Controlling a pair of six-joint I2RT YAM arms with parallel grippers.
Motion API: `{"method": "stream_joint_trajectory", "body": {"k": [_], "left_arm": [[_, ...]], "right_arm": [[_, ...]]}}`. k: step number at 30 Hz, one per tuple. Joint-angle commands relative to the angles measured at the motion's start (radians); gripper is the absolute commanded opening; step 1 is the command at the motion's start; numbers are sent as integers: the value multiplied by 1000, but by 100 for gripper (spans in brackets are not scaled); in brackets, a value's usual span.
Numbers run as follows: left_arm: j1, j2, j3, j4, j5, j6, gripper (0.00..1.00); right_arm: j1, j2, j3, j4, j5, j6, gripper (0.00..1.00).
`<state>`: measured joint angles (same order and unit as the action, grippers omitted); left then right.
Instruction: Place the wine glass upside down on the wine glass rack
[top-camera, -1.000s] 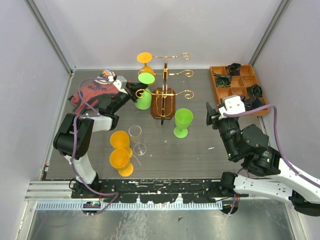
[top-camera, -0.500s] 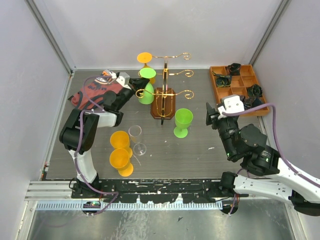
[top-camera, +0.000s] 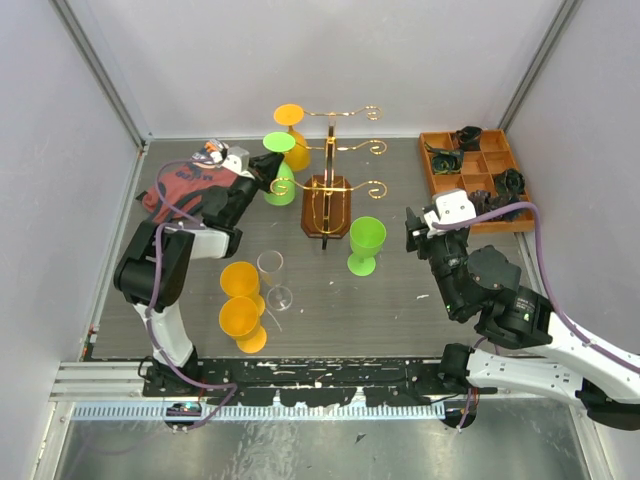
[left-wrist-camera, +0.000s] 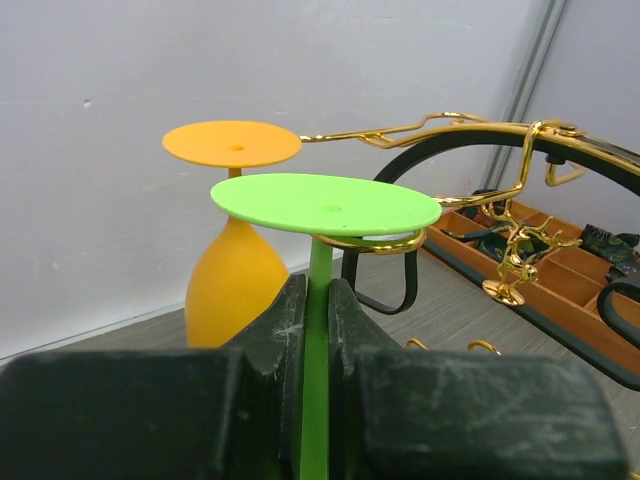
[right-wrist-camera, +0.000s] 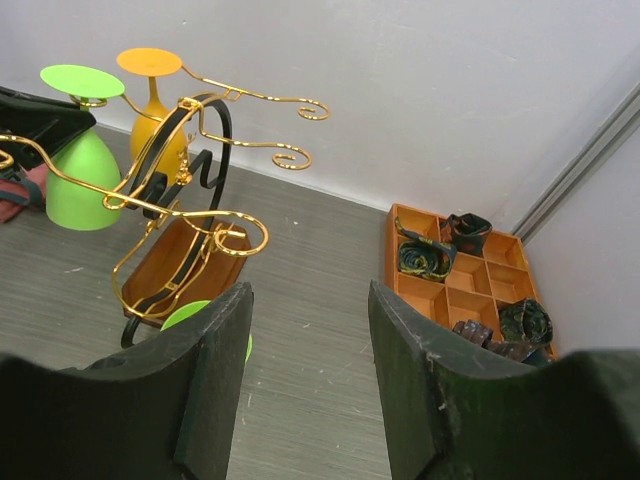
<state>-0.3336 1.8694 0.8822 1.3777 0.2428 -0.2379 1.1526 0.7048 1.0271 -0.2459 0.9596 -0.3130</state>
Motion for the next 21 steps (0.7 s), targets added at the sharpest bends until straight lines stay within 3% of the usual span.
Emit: {"method": "stream_joint_trajectory", "body": {"k": [1,14,15,21], "left_arm": [[11,-67,-35,54,-34,47,2],[-22,-77,-43,54,95,47,7],[-22,-72,-41,54,88,43,10],[-22,-92,-78,54,13,70,49]], "right_arm": [[2,-8,25,10,5,24,56],[3,-4,26,-1,23,27,58],[3,-2,27,-2,26,28,58],[2,13,44,-22,42,43,62]]}}
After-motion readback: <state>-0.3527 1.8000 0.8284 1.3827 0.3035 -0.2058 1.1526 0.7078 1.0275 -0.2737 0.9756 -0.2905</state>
